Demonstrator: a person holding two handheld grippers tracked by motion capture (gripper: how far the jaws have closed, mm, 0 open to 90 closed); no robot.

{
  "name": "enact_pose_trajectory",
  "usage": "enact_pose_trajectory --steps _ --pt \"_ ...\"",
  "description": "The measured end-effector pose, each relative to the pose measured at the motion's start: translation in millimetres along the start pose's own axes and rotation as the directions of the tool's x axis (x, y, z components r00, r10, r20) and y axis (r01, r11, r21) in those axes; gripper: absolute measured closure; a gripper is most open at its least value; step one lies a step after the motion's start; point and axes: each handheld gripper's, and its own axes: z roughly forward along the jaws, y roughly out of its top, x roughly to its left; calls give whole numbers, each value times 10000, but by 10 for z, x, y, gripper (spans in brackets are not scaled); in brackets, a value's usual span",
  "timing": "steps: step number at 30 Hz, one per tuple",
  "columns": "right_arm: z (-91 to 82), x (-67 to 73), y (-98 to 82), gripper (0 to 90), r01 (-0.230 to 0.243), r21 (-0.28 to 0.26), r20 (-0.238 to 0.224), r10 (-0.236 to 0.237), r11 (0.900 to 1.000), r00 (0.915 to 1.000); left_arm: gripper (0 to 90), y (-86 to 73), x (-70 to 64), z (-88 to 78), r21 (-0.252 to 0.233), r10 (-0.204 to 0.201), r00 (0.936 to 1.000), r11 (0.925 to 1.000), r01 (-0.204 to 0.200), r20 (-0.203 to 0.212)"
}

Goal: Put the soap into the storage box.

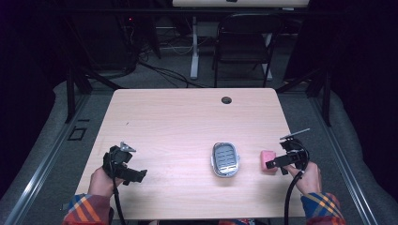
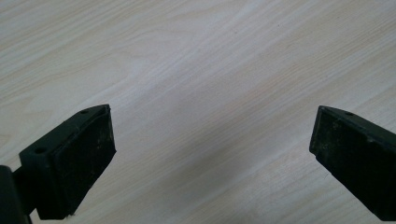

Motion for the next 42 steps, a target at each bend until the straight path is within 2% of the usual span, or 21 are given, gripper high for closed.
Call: enact_pose_trajectory --steps 5,12,19,24,31,34,36,41,42 --pt "26 37 81 0 45 97 -58 -45 9999 10000 1 -1 -1 -1 -14 -9 10000 10000 9 -15" --pt "62 66 171 0 -226 88 -178 227 9997 9996 1 -1 0 -1 -12 -1 10000 10000 1 1" --pt "102 86 222 0 -381 148 126 379 9992 9992 1 -1 2 -3 -21 49 10000 10000 -49 22" --pt "130 81 251 0 -491 173 152 489 9986 9987 1 -1 1 -3 -19 55 10000 10000 -54 22" --pt "196 93 304 0 -508 460 383 490 9976 9981 1 -2 -1 -5 -42 56 10000 10000 -55 31" --pt "242 102 313 0 -730 376 469 712 9966 9964 1 -3 0 -5 -56 44 10000 10000 -43 37" --pt "272 85 336 0 -731 676 539 695 9950 9961 1 -2 -1 -4 -35 63 10000 10000 -62 33" --pt "313 102 355 0 -789 837 652 736 9934 9952 1 -1 -1 -4 -16 82 10000 10000 -82 32" --pt "329 114 356 0 -852 723 703 802 9937 9943 1 -1 -1 -4 -13 84 10000 10000 -84 35"
